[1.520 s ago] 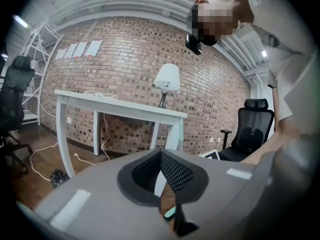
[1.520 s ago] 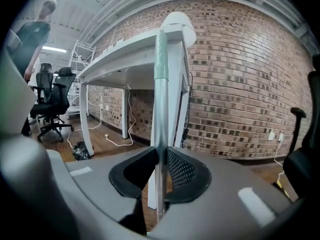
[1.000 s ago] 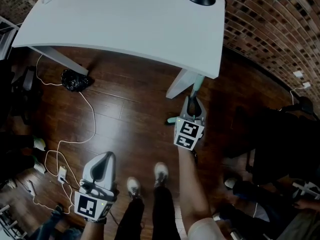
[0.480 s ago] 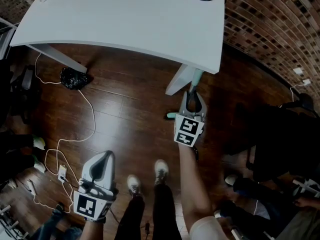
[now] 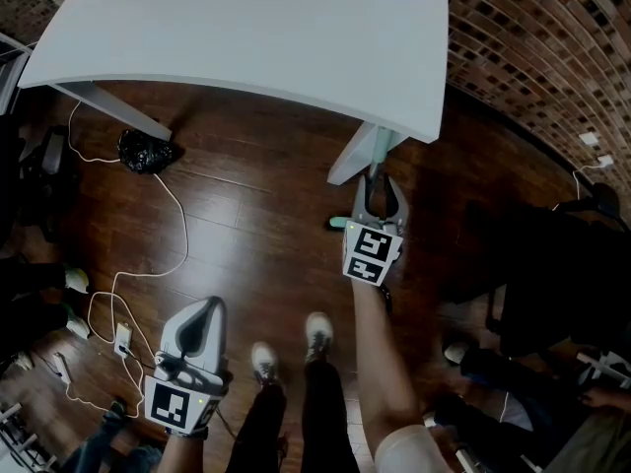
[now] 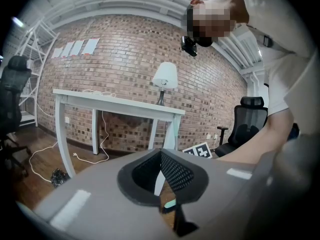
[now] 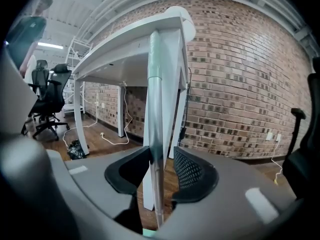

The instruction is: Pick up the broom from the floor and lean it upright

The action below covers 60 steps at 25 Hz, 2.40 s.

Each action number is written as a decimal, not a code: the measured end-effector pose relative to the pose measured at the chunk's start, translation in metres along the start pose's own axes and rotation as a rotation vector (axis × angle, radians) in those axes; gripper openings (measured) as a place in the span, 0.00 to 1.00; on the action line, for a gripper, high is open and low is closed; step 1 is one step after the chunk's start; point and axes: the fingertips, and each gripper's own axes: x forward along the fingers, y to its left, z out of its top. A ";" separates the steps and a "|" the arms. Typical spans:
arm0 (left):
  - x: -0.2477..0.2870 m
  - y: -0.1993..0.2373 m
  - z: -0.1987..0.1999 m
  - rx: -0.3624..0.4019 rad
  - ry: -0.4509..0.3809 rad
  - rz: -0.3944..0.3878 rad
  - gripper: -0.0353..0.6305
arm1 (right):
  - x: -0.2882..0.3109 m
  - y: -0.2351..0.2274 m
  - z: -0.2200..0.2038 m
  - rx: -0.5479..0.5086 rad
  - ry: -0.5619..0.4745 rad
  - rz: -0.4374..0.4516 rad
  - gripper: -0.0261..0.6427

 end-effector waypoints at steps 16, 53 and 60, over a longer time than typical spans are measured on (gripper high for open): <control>-0.005 0.005 -0.008 -0.014 0.036 -0.006 0.05 | 0.006 0.012 -0.001 -0.020 0.061 0.046 0.17; -0.026 -0.007 -0.037 -0.028 0.146 -0.044 0.05 | -0.005 0.004 -0.009 0.157 0.266 0.012 0.19; -0.031 -0.001 -0.034 -0.021 0.140 -0.041 0.05 | -0.014 0.012 -0.018 0.232 0.361 0.032 0.19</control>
